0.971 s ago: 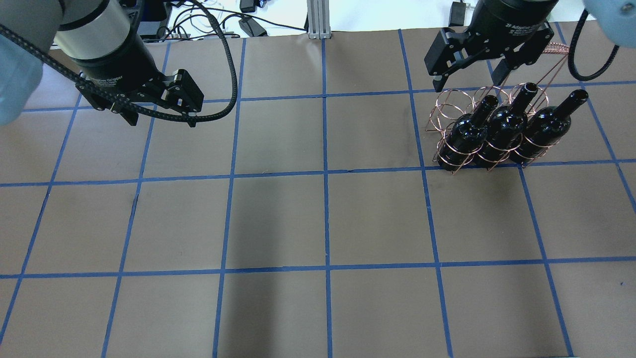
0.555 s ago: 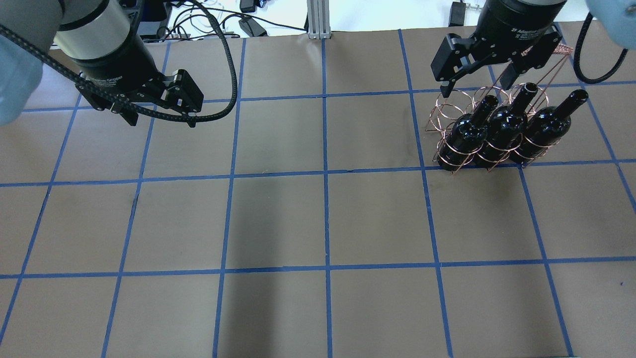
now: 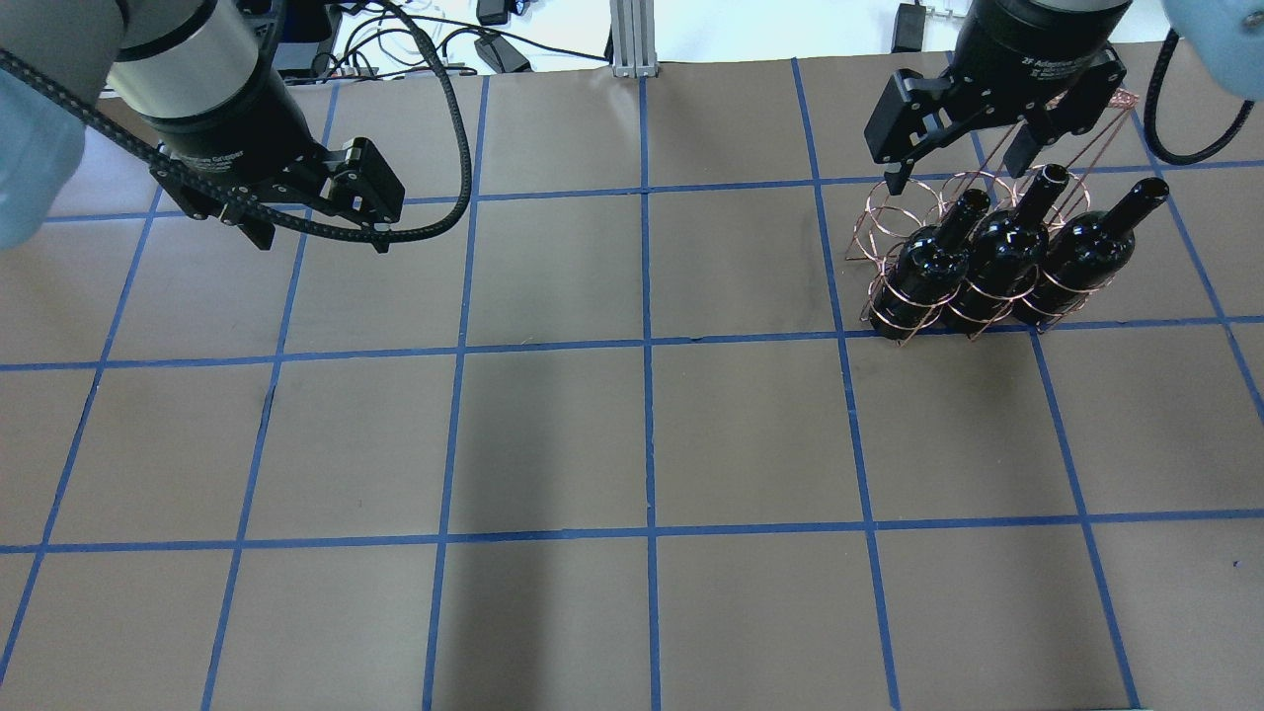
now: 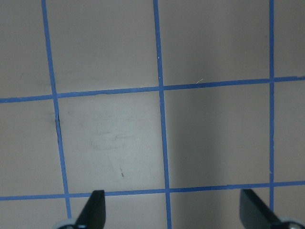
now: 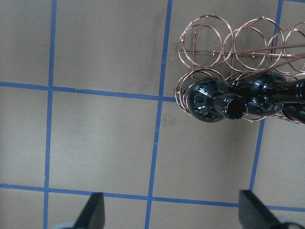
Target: Place wine into wine basket
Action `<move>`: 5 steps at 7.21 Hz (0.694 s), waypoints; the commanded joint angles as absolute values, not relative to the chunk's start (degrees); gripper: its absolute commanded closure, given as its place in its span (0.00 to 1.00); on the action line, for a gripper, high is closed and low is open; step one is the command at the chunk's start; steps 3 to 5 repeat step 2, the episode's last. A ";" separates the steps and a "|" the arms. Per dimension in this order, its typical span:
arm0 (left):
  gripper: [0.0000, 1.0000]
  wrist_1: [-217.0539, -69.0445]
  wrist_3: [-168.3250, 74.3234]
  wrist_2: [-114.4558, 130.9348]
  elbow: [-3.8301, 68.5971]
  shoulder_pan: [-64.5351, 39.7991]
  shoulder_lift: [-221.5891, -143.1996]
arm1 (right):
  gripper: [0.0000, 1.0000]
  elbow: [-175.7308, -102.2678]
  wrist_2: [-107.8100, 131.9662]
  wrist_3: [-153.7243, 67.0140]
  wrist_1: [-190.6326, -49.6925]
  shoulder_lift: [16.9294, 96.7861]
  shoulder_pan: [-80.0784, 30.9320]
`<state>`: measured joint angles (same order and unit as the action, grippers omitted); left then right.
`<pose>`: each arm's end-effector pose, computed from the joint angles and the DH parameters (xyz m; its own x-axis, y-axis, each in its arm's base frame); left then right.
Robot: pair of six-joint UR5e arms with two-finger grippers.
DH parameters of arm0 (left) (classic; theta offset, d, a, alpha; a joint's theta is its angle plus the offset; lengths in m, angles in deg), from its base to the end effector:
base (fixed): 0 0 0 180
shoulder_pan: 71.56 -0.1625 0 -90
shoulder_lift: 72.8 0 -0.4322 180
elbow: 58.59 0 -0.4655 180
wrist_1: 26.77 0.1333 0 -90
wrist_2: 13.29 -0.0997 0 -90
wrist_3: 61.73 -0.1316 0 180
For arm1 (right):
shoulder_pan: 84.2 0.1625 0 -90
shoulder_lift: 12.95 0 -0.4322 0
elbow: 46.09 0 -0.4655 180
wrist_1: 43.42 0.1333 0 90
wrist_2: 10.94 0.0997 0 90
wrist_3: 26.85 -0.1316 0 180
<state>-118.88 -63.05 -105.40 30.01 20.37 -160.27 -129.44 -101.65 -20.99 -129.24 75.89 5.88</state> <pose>-0.1469 -0.5445 0.4979 -0.9978 0.0555 -0.0375 0.0567 0.9979 -0.0309 0.1325 -0.5746 0.5099 -0.9946 -0.1032 0.0147 -0.1035 0.9944 -0.0215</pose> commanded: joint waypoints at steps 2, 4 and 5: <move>0.00 -118.88 -63.05 -105.40 30.01 20.37 -160.25 | 0.00 -129.59 -101.56 -21.14 -129.46 75.91 5.88; 0.00 -118.88 -63.05 -105.40 30.01 20.37 -160.25 | 0.00 -129.59 -101.56 -21.14 -129.46 75.91 5.88; 0.00 -118.88 -63.05 -105.40 30.01 20.37 -160.25 | 0.00 -129.59 -101.56 -21.14 -129.46 75.91 5.88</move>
